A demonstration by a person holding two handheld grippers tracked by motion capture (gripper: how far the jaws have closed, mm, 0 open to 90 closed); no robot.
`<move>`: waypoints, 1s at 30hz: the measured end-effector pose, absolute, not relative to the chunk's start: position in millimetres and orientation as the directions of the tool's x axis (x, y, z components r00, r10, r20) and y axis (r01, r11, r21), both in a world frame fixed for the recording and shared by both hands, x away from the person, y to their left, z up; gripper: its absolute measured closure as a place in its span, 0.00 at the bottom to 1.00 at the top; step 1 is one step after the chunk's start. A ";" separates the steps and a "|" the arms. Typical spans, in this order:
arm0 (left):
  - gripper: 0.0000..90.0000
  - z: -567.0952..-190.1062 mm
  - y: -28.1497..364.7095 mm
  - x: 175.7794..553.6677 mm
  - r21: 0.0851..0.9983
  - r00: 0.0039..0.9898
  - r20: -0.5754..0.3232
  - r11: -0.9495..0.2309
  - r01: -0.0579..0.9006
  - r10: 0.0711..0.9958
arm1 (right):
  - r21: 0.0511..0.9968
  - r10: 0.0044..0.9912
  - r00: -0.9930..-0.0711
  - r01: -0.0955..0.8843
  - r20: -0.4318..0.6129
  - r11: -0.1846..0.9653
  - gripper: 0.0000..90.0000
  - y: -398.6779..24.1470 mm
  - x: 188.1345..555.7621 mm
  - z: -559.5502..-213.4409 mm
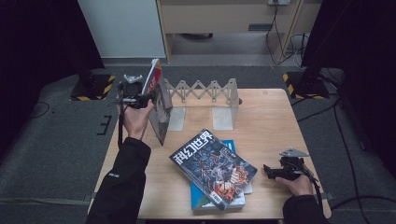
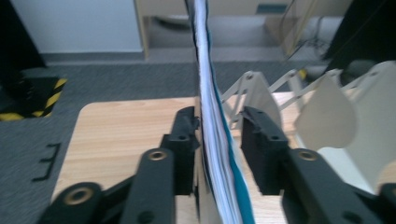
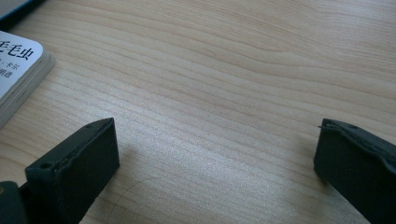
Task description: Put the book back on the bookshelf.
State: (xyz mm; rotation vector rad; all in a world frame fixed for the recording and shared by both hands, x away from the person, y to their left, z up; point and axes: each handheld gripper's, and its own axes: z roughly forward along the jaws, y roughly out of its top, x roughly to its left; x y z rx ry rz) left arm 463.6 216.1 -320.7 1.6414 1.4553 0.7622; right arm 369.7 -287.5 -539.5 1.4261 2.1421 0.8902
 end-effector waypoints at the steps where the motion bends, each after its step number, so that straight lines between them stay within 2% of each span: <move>1: 0.68 -319.7 219.5 455.1 0.874 0.177 -0.069 -0.026 0.486 0.982 | 0.705 0.921 -0.390 0.655 0.007 0.272 0.00 -287.7 369.7 -539.5; 6: 0.60 -317.2 227.9 438.1 0.892 0.210 -0.089 -0.016 0.452 0.974 | 0.706 0.920 -0.391 0.655 0.011 0.270 0.00 -288.1 369.7 -539.5; 9: 0.53 -318.9 233.7 421.6 0.910 0.259 -0.112 -0.006 0.415 0.959 | 0.705 0.920 -0.391 0.656 0.012 0.270 0.00 -288.2 369.7 -539.4; 13: 0.49 -333.2 240.4 393.6 0.922 0.319 -0.141 0.007 0.386 0.937 | 0.704 0.922 -0.388 0.657 0.008 0.270 0.00 -287.5 370.0 -539.4; 18: 0.46 -347.6 245.9 376.1 0.921 0.342 -0.159 0.014 0.390 0.926 | 0.703 0.922 -0.387 0.659 0.011 0.268 0.00 -287.4 370.7 -539.3; 25: 0.41 -392.6 250.8 356.0 0.908 0.359 -0.182 0.016 0.419 0.915 | 0.705 0.922 -0.386 0.657 0.008 0.269 0.00 -288.1 371.6 -539.4; 30: 0.36 -413.7 246.5 355.1 0.899 0.391 -0.155 -0.034 0.437 0.907 | 0.704 0.924 -0.383 0.658 0.009 0.266 0.01 -287.8 371.5 -539.3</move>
